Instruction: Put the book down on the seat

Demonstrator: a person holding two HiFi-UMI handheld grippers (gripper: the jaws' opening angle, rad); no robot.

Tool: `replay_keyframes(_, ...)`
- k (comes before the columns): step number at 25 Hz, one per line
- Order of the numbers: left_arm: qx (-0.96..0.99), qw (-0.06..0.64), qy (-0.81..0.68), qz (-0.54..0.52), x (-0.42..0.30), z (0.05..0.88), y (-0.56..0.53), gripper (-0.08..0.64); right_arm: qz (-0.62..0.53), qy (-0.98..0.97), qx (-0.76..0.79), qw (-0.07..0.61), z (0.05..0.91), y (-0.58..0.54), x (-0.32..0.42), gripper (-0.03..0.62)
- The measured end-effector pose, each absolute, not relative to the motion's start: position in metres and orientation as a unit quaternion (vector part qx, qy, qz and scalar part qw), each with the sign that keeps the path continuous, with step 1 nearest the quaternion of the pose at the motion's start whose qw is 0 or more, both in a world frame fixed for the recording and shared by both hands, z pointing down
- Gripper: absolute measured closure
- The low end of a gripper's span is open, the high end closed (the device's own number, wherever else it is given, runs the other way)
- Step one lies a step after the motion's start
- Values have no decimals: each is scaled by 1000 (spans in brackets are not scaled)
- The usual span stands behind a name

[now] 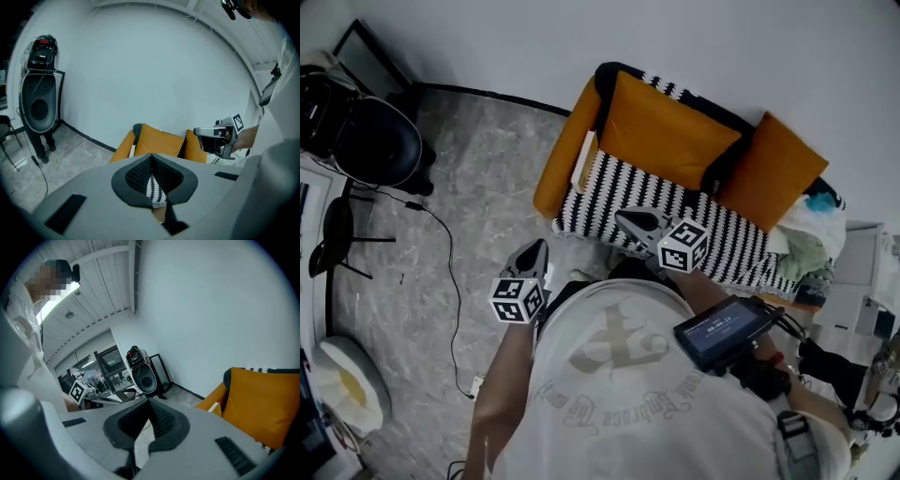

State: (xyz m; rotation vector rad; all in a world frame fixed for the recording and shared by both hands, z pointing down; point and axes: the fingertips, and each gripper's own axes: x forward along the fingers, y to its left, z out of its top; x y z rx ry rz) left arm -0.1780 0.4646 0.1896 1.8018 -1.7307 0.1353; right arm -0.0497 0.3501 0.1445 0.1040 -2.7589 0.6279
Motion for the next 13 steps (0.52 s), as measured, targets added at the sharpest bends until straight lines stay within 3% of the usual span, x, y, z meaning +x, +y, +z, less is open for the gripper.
replay_keyframes(13,691,314,-649,51,-177,188,461,548,218,-962,50,160,148,348,-49,578)
